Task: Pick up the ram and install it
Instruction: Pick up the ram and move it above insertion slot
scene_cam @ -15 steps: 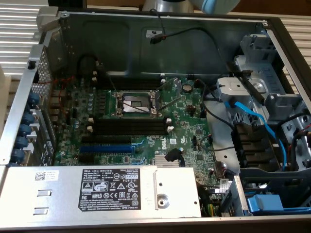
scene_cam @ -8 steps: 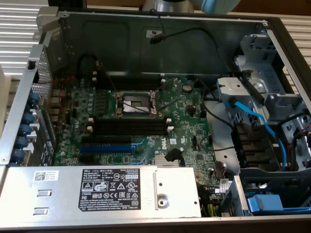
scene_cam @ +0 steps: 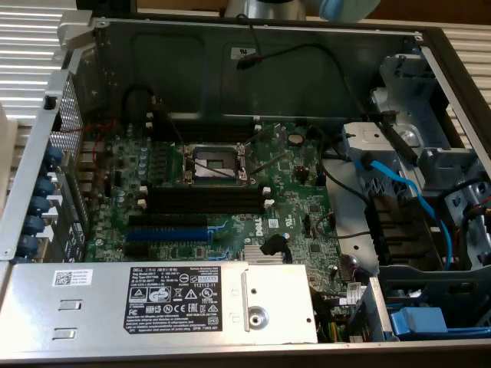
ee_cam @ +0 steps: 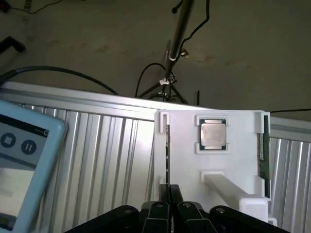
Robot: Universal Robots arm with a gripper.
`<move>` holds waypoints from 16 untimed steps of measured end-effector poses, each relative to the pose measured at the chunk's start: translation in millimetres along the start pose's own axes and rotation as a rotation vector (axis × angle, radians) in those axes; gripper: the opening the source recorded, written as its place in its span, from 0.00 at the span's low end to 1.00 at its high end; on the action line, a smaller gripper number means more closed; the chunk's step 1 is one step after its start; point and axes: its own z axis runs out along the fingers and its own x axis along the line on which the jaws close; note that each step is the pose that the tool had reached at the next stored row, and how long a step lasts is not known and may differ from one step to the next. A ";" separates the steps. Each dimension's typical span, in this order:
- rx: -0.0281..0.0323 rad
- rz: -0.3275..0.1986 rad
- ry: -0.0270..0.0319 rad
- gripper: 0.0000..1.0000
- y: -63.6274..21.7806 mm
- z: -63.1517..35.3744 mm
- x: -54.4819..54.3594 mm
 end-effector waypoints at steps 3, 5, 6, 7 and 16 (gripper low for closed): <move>-0.0001 0.000 -0.0006 0.13 -21.9 -28.4 9.6; -0.0008 0.000 -0.0008 0.13 -37.4 -44.7 15.9; -0.0013 0.000 -0.0009 0.13 -45.2 -50.8 18.9; -0.0018 0.000 -0.0009 0.13 -53.9 -55.6 21.8; -0.0069 0.000 -0.0014 0.13 -110.8 -79.1 39.4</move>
